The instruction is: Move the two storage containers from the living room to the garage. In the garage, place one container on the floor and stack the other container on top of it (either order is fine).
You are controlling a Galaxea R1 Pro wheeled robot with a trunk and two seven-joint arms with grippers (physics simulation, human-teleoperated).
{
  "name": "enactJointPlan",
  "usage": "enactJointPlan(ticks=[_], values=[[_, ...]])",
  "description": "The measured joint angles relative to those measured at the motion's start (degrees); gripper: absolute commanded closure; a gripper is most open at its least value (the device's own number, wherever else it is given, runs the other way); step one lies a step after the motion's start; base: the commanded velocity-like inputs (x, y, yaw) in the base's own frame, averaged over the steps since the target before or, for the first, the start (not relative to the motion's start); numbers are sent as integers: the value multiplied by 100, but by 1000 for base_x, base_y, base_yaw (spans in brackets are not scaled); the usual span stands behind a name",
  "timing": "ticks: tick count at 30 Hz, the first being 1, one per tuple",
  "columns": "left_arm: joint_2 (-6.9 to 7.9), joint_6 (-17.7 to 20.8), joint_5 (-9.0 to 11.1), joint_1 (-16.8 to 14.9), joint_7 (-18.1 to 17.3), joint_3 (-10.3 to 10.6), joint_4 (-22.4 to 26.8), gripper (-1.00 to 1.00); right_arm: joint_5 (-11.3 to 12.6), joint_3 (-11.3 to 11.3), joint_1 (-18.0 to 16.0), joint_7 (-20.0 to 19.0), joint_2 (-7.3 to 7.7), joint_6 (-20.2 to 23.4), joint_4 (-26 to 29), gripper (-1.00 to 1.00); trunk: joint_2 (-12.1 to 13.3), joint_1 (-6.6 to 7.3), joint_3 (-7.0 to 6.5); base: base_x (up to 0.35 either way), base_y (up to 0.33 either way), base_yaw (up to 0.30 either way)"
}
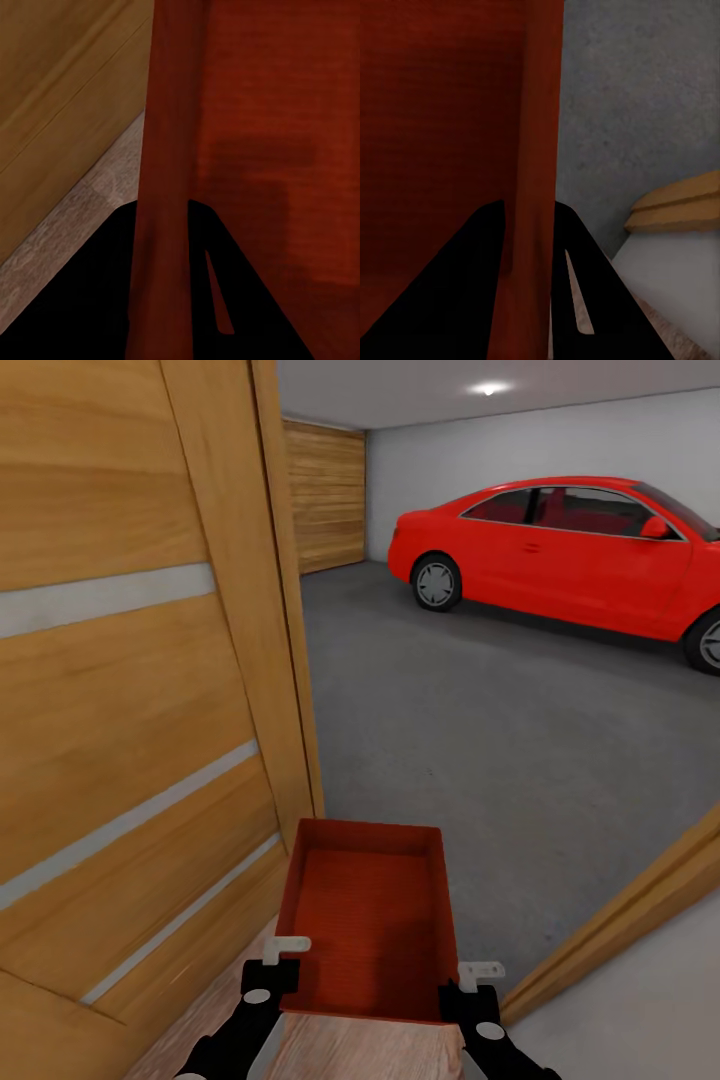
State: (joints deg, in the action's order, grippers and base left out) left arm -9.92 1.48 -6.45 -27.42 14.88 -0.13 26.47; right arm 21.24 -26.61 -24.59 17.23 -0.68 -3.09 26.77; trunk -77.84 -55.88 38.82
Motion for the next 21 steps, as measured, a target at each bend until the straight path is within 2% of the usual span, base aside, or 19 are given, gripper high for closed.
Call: enactJointPlan(ticks=[6,17,21], values=[[0,0,7,0,1,1,2,100,-13,6,0,-2,0,0,2,100,0,0,0,0,0,-119],[0,0,13,0,0,2,4,100,-21,11,0,-5,0,3,4,100,0,0,0,0,0,-21],[0,0,19,0,-2,1,5,100,-27,13,0,-6,1,7,9,100,0,0,0,0,0,-122]])
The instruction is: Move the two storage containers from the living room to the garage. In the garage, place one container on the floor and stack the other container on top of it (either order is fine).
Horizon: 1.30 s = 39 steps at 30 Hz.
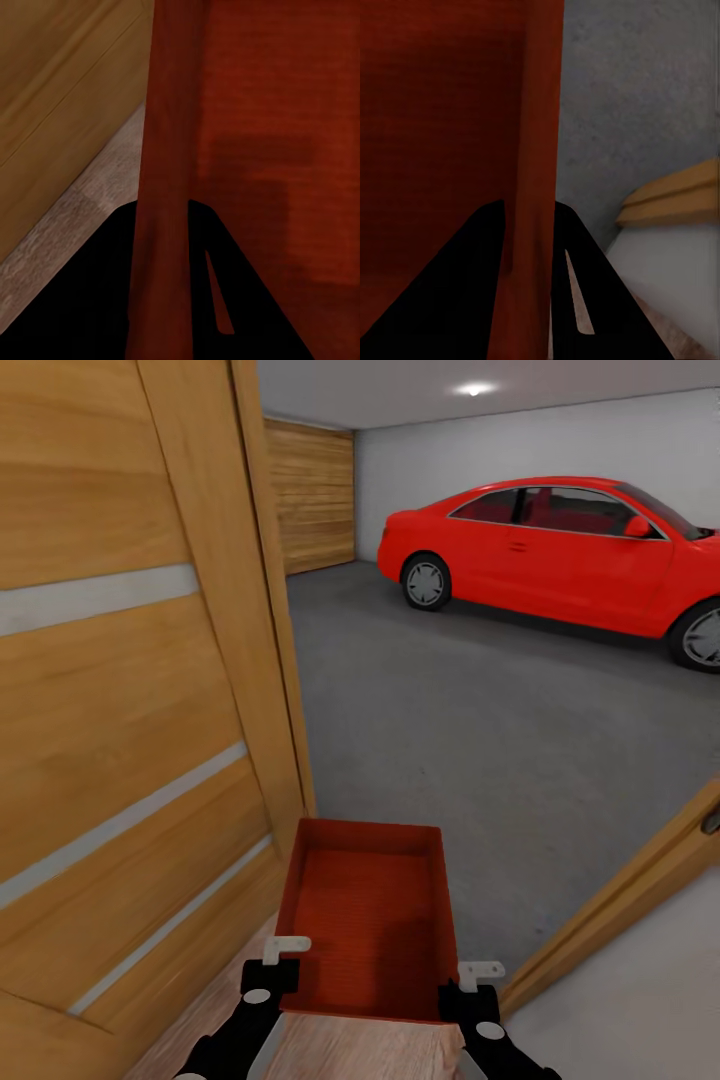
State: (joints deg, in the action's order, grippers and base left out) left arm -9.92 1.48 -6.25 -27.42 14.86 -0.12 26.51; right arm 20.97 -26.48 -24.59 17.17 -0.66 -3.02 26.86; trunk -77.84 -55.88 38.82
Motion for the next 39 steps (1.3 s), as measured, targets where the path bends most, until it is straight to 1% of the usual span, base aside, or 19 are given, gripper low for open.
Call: enactJointPlan(ticks=[12,17,30,39], values=[[0,0,-1,0,2,0,1,100,-11,6,0,1,-2,1,0,100,0,0,0,0,0,-210],[0,0,2,1,6,2,-3,100,-3,5,0,-2,-4,1,-8,100,0,1,0,50,37,-24],[0,0,2,0,4,4,-1,100,2,5,0,-6,-2,-2,-9,100,0,2,0,218,187,-1],[0,0,3,0,5,8,-3,100,3,9,0,-8,-4,-7,-16,100,0,1,0,149,98,0]])
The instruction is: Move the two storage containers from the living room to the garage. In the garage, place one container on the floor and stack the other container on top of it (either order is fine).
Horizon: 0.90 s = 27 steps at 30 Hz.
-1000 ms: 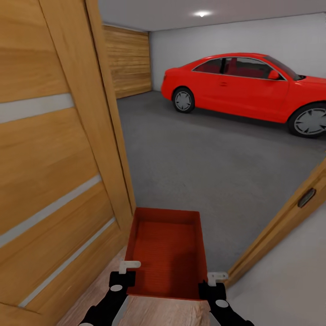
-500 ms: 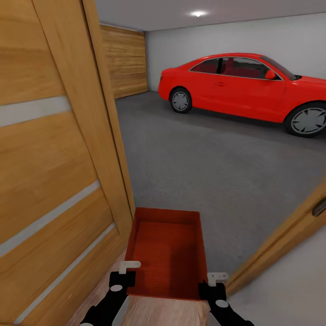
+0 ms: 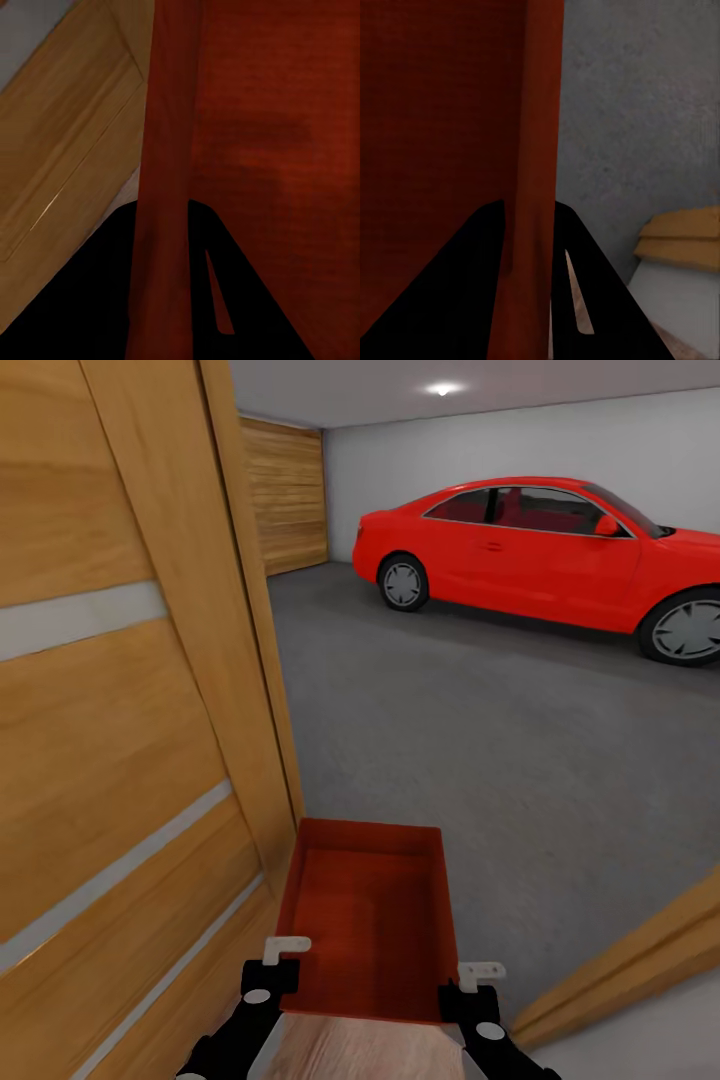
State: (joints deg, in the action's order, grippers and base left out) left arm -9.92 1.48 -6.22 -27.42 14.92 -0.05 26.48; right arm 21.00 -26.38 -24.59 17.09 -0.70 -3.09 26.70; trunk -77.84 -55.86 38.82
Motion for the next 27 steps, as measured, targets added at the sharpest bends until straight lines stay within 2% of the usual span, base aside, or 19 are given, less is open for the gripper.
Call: enactJointPlan(ticks=[13,27], values=[[0,0,2,1,1,1,-3,100,-23,8,-1,-2,-2,0,-4,100,0,-1,0,91,6,0],[0,0,2,1,1,0,-3,100,-18,0,-1,-1,0,2,-1,100,0,-1,0,10,0,0]])
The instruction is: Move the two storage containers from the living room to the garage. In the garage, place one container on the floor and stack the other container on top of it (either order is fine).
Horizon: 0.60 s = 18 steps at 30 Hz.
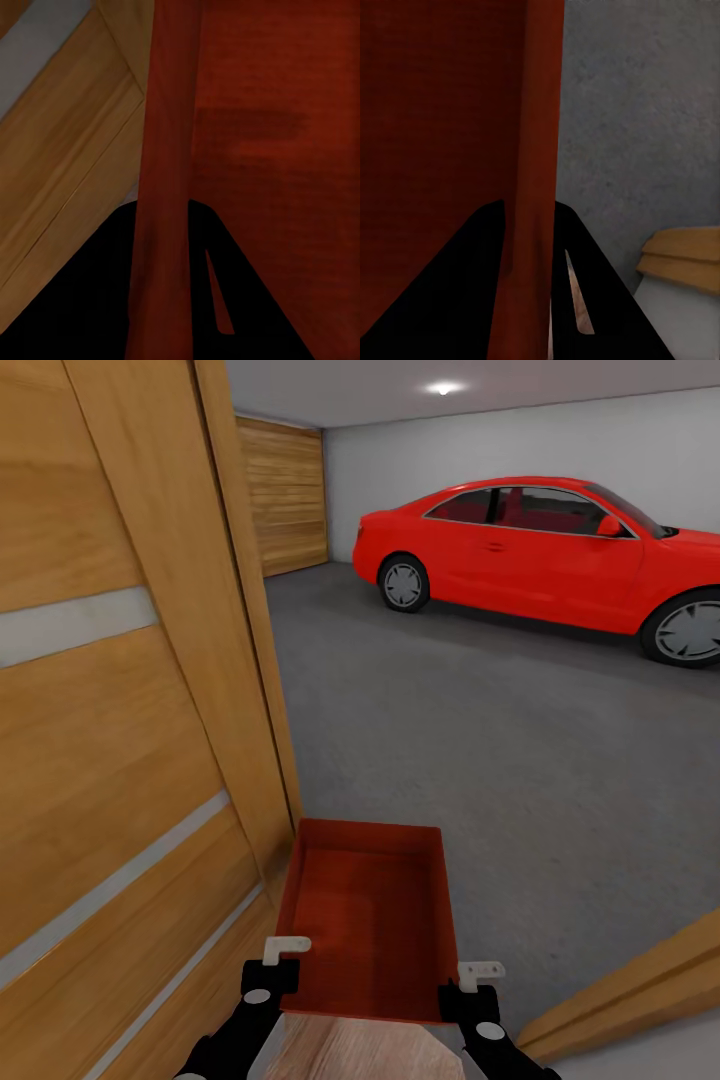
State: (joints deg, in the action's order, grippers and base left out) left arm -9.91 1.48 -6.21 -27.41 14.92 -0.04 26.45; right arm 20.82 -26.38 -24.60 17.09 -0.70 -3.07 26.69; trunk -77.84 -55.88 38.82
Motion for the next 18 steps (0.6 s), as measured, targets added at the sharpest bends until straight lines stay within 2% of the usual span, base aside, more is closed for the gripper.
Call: enactJointPlan(ticks=[18], values=[[0,0,0,0,0,1,0,100,7,-9,0,3,1,-2,-1,100,0,0,0,0,0,0]])
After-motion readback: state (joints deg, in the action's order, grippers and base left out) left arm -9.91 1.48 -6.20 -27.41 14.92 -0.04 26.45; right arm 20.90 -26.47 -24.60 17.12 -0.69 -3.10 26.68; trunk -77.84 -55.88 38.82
